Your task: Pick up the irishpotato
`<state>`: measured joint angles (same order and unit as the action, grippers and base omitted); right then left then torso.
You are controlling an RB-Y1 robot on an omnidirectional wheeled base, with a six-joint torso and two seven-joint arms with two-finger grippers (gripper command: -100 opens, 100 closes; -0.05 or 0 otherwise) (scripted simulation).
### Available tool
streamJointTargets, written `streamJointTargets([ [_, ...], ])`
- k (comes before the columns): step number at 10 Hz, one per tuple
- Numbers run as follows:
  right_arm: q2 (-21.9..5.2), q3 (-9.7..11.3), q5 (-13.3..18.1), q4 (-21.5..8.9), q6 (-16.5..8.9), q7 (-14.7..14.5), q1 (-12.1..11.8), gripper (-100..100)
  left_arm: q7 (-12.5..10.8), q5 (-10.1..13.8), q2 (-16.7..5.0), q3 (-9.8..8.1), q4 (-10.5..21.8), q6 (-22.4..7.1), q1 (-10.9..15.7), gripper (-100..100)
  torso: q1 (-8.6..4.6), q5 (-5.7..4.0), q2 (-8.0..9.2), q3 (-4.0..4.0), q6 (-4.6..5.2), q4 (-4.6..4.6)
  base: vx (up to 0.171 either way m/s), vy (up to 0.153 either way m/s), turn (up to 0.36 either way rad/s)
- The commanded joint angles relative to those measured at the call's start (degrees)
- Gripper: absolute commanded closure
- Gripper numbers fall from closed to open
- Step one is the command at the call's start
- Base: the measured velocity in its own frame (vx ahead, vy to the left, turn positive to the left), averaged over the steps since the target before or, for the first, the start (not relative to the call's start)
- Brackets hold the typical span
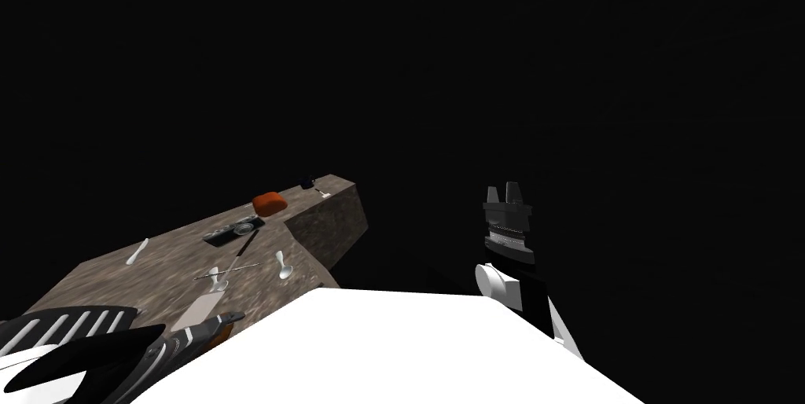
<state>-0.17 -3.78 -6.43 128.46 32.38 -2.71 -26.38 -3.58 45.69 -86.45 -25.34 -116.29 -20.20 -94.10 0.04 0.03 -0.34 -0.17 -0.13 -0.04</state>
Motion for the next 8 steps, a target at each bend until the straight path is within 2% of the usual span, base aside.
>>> streamJointTargets([
  [1, 0.0, 0.0, 0.0, 0.0, 0.0, 0.0, 0.0, 0, 0.0, -0.6, 0.4, 1.63, 0.8, 0.6, 1.2, -100, 0.00, 0.00, 0.00, 0.00, 0.00, 0.00, 0.011, -0.017, -0.015],
  [5, 0.0, 0.0, 0.0, 0.0, 0.0, 0.0, 0.0, 0, 0.1, -2.0, 1.1, 5.62, 2.9, 2.1, 4.0, -100, 0.03, 0.00, 0.00, 0.00, 0.00, 0.00, 0.013, -0.011, -0.017],
  [6, 0.0, 0.0, 0.0, 0.0, 0.0, 0.0, 0.0, 0, 0.1, -1.7, 1.0, 4.95, 2.5, 1.8, 3.6, -100, 0.03, 0.01, 0.01, 0.00, 0.00, 0.00, 0.000, 0.000, 0.000],
  [7, 0.0, 0.0, 0.0, 0.0, 0.0, 0.0, 0.0, 0, 0.0, -1.8, 1.0, 5.11, 2.5, 1.8, 3.7, 100, 0.04, 0.00, 0.03, 0.01, 0.00, 0.01, 0.000, 0.000, 0.000],
  [8, 0.0, 0.0, 0.0, 0.0, 0.0, 0.0, 0.0, 0, 0.0, -1.8, 1.0, 5.10, 2.6, 1.8, 3.7, 100, 0.05, 0.01, 0.04, 0.02, 0.01, 0.01, 0.000, 0.000, 0.000],
])
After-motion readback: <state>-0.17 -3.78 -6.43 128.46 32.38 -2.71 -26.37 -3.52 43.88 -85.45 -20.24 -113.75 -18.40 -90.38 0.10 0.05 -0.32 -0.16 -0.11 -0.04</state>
